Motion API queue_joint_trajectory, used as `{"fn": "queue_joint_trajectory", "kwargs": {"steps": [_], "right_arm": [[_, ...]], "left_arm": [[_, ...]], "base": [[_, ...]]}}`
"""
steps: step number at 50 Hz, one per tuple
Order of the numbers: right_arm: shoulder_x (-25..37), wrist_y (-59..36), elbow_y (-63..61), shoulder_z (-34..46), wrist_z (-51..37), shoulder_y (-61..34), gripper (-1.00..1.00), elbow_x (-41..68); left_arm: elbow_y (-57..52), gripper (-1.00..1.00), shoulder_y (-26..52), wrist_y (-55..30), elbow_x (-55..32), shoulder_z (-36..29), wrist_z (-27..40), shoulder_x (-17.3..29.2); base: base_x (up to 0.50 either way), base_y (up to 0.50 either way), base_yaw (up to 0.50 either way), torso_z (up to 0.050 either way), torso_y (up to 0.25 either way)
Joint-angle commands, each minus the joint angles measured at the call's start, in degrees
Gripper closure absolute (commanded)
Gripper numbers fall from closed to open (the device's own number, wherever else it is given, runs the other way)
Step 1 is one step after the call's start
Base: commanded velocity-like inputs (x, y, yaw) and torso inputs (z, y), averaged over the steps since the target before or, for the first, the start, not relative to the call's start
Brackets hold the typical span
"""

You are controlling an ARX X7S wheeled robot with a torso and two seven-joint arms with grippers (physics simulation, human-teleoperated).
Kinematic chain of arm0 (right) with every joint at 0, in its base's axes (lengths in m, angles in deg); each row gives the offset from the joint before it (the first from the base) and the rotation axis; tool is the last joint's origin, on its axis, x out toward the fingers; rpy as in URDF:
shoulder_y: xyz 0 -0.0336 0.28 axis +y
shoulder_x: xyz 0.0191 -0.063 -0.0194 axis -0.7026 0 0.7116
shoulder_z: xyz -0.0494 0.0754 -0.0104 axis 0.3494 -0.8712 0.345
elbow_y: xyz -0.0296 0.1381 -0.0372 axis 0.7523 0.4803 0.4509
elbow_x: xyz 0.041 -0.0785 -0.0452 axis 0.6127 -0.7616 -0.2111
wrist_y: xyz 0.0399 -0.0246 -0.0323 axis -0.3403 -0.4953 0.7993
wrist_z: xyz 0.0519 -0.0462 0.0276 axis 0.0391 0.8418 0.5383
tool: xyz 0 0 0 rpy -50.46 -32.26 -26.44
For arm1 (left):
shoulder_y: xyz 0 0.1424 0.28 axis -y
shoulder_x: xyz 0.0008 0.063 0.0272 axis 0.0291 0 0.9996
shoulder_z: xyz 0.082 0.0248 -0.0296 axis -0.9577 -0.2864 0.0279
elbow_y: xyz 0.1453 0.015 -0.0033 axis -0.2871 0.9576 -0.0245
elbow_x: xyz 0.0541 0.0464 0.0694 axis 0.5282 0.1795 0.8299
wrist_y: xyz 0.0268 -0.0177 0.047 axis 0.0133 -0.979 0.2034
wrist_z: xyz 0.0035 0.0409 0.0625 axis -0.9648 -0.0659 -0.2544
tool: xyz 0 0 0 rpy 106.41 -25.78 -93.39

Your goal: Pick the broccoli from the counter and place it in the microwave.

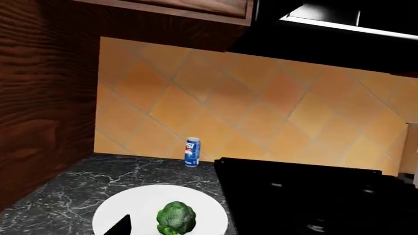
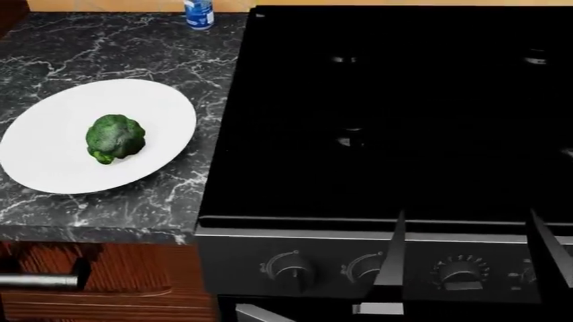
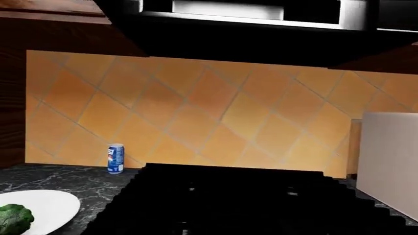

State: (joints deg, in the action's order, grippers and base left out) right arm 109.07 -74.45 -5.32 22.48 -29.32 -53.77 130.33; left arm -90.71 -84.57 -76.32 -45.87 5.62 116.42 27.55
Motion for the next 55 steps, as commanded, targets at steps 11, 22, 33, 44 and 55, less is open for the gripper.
{"fn": "queue_joint_trajectory", "kwargs": {"steps": [11,22,33,44,55], "right_arm": [[3.18,-2.86,0.06,1.22,-4.53,-5.00,-1.00,7.04],[5.97,-2.97,-0.31,0.67,-7.28,-7.83,-1.00,11.38],[6.13,-3.18,0.41,2.54,-7.98,-9.44,-1.00,11.99],[4.73,-6.52,2.98,4.81,-11.92,-11.08,-1.00,16.19],[3.76,-5.77,3.04,6.20,-10.89,-8.86,-1.00,16.74]], "left_arm": [[1.62,-1.00,1.46,0.44,-0.18,-2.12,-0.10,0.82],[3.67,-1.00,8.23,-2.06,-1.83,-5.43,0.45,1.32],[5.54,-1.00,14.84,-4.68,-5.67,-7.66,2.89,1.93],[19.40,-1.00,34.26,-13.37,-24.87,-15.40,10.84,2.20],[41.80,-1.00,54.14,-25.62,-29.16,-27.70,12.32,-2.49]], "base": [[0.02,0.23,0.00,0.000,0.000],[0.47,0.00,0.00,0.000,0.000],[0.50,0.00,0.00,0.000,0.000],[0.00,0.00,0.00,0.000,0.001],[0.00,0.00,0.00,0.000,0.000]]}}
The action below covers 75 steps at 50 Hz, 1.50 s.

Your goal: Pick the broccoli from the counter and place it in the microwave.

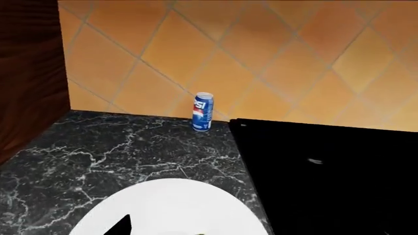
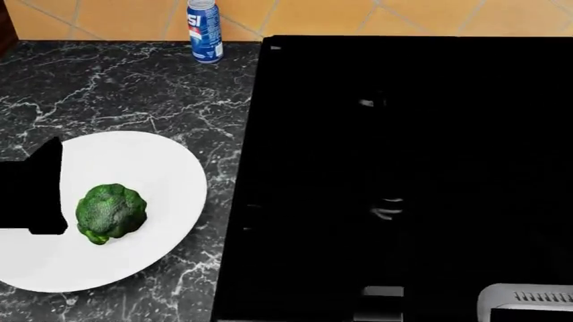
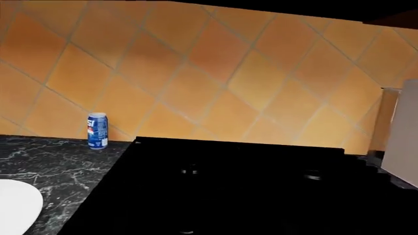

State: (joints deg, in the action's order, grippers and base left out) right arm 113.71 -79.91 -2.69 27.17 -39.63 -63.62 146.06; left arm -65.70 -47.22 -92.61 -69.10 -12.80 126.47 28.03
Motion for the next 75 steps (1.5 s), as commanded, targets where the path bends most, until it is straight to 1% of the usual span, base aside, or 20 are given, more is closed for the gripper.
{"fn": "queue_joint_trajectory", "kwargs": {"steps": [1,4,10,22,25,33,44,57,75], "right_arm": [[-1.00,-0.18,0.22,1.61,-0.65,1.31,-1.00,0.87],[-1.22,0.15,-0.13,1.77,-0.87,2.03,-1.00,0.32],[-1.01,0.55,-0.75,1.69,-1.54,2.71,-1.00,0.34],[-1.07,1.46,-0.34,1.83,-1.05,3.23,-1.00,-0.43],[-0.73,1.79,-0.44,1.63,-0.92,3.52,-1.00,-0.33],[0.48,2.70,-1.11,1.02,-0.90,4.62,-1.00,-0.01],[0.23,3.04,-0.30,1.50,-0.20,4.51,-1.00,-0.86],[0.67,3.50,-0.92,1.57,-0.82,4.95,-1.00,-0.34],[1.86,4.05,-1.95,1.83,-1.87,5.32,-1.00,0.65]], "left_arm": [[18.12,-1.00,18.14,-9.95,-4.76,-10.21,1.64,-3.60],[21.33,-1.00,20.85,-10.73,-1.68,-12.19,-0.28,-5.27],[25.23,-1.00,24.17,-12.61,0.98,-15.89,-2.29,-8.71],[28.56,-1.00,24.05,-12.93,5.85,-20.49,-6.10,-11.60],[29.48,-1.00,22.90,-12.41,7.31,-21.69,-7.01,-12.28],[30.11,-1.00,19.57,-11.01,9.45,-23.34,-7.39,-12.87],[29.93,-1.00,15.51,-10.07,11.09,-25.46,-8.48,-12.84],[32.85,-1.00,14.86,-7.89,13.91,-26.50,-9.83,-14.22],[34.18,-1.00,14.25,-6.63,16.04,-26.93,-8.90,-13.80]], "base": [[0.00,0.00,0.00,0.000,0.000],[0.00,0.00,0.00,0.000,0.000],[0.00,0.00,0.00,0.000,0.000],[0.00,0.00,0.00,0.000,0.000],[0.00,0.00,0.00,0.000,0.000],[0.00,0.00,0.00,0.000,0.000],[0.00,0.00,0.00,0.000,0.000],[0.00,0.00,0.00,0.000,0.000],[0.00,0.00,0.00,0.000,0.000]]}}
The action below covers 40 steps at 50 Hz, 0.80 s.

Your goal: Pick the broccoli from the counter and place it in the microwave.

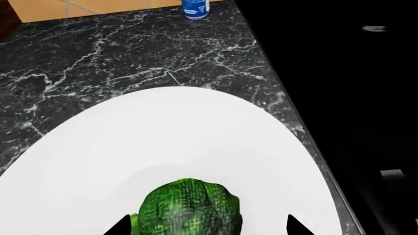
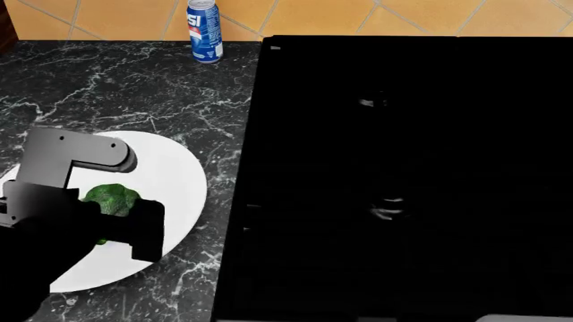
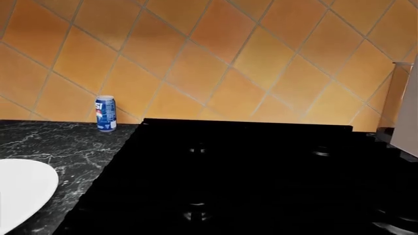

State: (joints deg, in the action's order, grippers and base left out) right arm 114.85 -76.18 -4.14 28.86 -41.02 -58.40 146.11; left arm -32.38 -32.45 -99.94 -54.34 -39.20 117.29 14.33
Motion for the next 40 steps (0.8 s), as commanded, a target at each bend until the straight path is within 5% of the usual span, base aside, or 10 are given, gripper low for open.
{"fn": "queue_joint_trajectory", "kwargs": {"steps": [1,40], "right_arm": [[0.87,0.47,-0.48,0.06,-0.42,0.17,-1.00,0.64],[3.18,3.15,-1.07,1.45,-1.40,0.80,-1.00,0.94]], "left_arm": [[0.92,-1.00,-0.50,0.71,1.33,-0.58,0.25,-0.14],[8.36,-1.00,-1.63,4.28,6.21,-3.39,-2.69,-2.96]], "base": [[0.00,0.00,0.00,0.000,0.000],[0.00,0.00,0.00,0.000,0.000]]}}
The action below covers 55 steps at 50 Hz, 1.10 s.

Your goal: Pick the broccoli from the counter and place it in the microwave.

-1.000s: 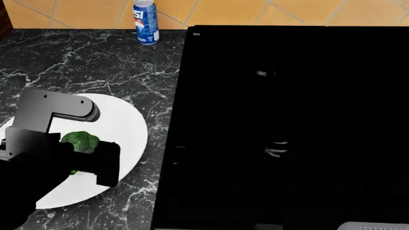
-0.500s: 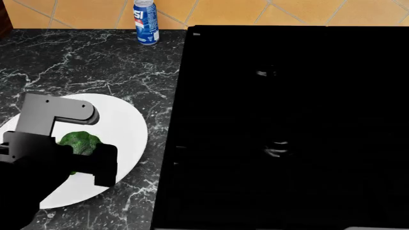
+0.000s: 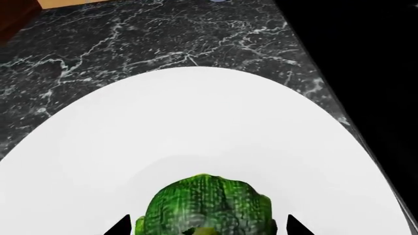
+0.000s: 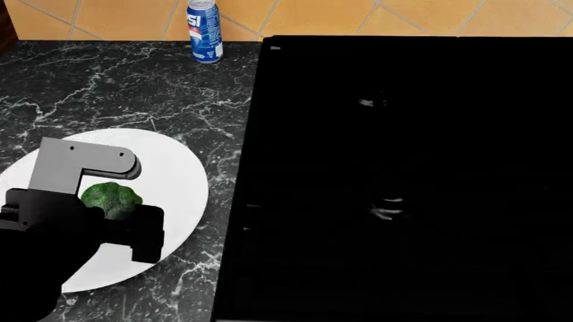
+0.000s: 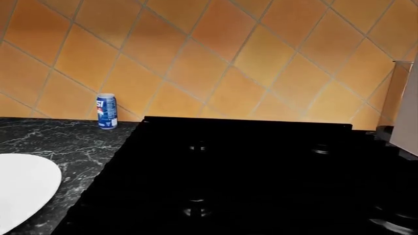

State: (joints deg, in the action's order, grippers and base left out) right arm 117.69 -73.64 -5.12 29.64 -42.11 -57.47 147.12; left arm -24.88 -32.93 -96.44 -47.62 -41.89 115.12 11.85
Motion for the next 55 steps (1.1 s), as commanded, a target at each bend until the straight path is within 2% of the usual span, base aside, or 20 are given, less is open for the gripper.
{"fn": "queue_joint_trajectory", "kwargs": {"steps": [1,2,3,19,27,35,40,47,55], "right_arm": [[0.39,0.62,-0.16,0.77,-0.37,-0.20,-1.00,-0.02],[0.47,0.68,-0.19,0.83,-0.42,-0.20,-1.00,0.02],[0.52,0.78,-0.11,0.88,-0.41,-0.13,-1.00,-0.10],[0.73,1.43,0.08,1.93,-0.65,-0.83,-1.00,-0.14],[0.56,1.54,0.26,2.53,-0.67,-1.37,-1.00,-0.31],[0.33,1.53,0.87,2.87,-0.33,-2.43,-1.00,-0.67],[-0.43,2.80,0.90,3.18,1.60,-1.56,-1.00,-6.74],[-1.35,3.52,1.34,3.77,2.89,-1.96,-1.00,-9.33],[-2.48,4.03,1.63,3.90,3.14,-3.52,-1.00,-9.77]], "left_arm": [[0.71,-1.00,-1.25,0.84,-0.50,-0.72,-0.57,-0.42],[0.51,-1.00,-1.32,1.04,-0.21,-0.75,-0.24,-0.34],[0.42,1.00,-1.35,1.09,-0.19,-0.72,-0.19,-0.27],[-2.46,1.00,0.13,0.02,-2.54,1.13,1.53,0.90],[-16.35,1.00,8.39,-5.24,-15.01,9.40,10.11,5.49],[-22.38,1.00,15.98,-7.85,-24.33,13.76,16.09,6.75],[-27.85,1.00,19.81,-8.58,-33.37,16.56,22.08,8.56],[-36.35,1.00,18.64,-6.19,-42.03,19.76,28.11,11.83],[-49.89,1.00,12.03,1.43,-50.71,26.10,34.75,15.85]], "base": [[0.00,0.00,0.00,0.000,0.000],[0.00,0.00,0.00,0.000,0.000],[0.00,0.00,0.00,0.000,0.000],[0.00,0.00,0.00,0.000,0.000],[0.00,0.00,0.00,0.000,0.000],[0.00,0.00,0.00,0.000,0.000],[0.00,0.00,0.00,0.000,0.000],[0.00,0.00,0.00,0.000,0.000],[0.00,0.00,0.00,0.000,0.000]]}}
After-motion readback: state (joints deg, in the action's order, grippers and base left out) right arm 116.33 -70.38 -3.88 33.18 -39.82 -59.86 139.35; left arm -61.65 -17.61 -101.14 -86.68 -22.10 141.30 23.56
